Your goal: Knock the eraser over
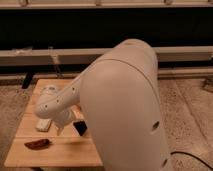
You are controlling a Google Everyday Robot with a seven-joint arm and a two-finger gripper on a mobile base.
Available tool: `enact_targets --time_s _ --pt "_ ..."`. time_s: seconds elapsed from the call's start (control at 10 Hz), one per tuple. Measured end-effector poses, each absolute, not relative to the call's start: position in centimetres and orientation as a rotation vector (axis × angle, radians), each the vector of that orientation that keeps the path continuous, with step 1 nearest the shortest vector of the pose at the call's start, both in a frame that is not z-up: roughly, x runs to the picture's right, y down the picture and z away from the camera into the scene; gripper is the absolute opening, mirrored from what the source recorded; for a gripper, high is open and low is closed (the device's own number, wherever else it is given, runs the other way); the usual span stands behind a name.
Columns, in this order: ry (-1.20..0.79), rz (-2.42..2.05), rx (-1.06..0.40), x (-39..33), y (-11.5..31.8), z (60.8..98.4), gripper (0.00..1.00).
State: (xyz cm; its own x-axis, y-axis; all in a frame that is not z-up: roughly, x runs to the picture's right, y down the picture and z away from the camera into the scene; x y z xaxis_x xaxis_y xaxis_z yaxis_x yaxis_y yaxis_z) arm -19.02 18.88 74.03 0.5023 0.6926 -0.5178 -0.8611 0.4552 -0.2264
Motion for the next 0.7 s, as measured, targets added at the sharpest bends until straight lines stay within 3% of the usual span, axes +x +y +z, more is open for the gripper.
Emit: enact_targets --time_s 0.7 --pt "0.302 0.967 -0.592 -21.2 19.9 73.0 0.80"
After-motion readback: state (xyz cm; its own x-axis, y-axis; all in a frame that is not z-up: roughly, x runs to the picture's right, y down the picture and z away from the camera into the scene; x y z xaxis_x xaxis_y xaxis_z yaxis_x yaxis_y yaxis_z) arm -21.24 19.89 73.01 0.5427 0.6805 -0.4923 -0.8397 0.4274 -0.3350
